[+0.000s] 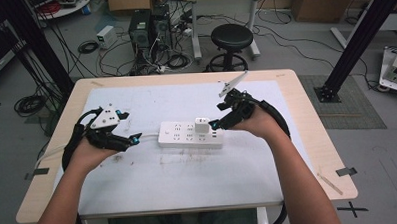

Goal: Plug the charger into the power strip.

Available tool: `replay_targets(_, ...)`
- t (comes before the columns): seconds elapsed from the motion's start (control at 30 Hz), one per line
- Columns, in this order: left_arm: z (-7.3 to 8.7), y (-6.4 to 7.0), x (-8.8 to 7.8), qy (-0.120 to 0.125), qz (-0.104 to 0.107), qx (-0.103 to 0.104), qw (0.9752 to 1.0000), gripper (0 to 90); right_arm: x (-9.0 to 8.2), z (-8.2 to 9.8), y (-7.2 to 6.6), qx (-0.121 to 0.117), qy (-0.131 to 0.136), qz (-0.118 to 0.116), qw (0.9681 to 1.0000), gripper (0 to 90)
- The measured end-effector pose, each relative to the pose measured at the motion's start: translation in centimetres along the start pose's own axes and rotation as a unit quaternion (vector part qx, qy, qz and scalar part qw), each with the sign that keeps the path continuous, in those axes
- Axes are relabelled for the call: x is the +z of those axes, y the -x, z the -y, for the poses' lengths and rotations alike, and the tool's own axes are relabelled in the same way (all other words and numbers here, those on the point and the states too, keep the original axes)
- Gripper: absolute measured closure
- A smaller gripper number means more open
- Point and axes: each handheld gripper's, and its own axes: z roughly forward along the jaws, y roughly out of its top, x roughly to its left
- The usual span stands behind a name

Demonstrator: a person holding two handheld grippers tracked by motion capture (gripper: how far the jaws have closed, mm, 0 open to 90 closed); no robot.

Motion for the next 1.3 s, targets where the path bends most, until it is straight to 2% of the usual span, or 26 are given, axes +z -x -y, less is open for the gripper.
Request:
replay_targets(0.13,0.0,0.0,0.1,0.006,0.004,0.002,1.0000,20.7,-0.7,0.9,-0.2,0.007,0.015,0.002,0.9999,21.9)
replay_targets(0.2,-0.1,0.0,0.0,0.015,0.006,0.005,0.9999,20.7,-1.6,2.0,-0.3,0.016,0.040,0.003,0.9991,21.8)
replay_targets(0.27,-0.1,-0.1,0.0,0.021,0.007,0.008,0.9997,20.7,-1.9,2.7,-0.3,0.020,0.052,0.008,0.9984,21.5)
replay_targets(0.4,0.0,-0.2,0.0,0.023,0.007,0.004,0.9997,20.7,-2.0,2.9,-0.2,0.022,0.053,0.005,0.9983,21.5)
replay_targets(0.43,0.0,-0.3,0.0,0.023,0.006,0.007,0.9997,20.7,-2.5,3.9,-0.1,0.028,0.071,0.005,0.9971,21.5)
replay_targets(0.53,0.1,-0.4,-0.2,0.029,0.003,-0.001,0.9996,20.7,-2.6,4.3,0.0,0.029,0.079,0.007,0.9964,21.5)
replay_targets(0.63,0.1,-0.5,-0.3,0.035,0.004,-0.005,0.9994,20.7,-2.6,4.9,0.1,0.035,0.080,0.006,0.9962,21.5)
replay_targets(0.87,0.3,-0.3,-0.5,0.040,0.004,-0.005,0.9992,20.7,-2.4,5.0,-0.3,0.031,0.076,0.007,0.9966,21.4)
replay_targets(1.3,0.3,-0.5,-0.2,0.037,0.004,-0.007,0.9993,20.7,-2.4,5.1,0.0,0.036,0.076,0.011,0.9964,21.5)
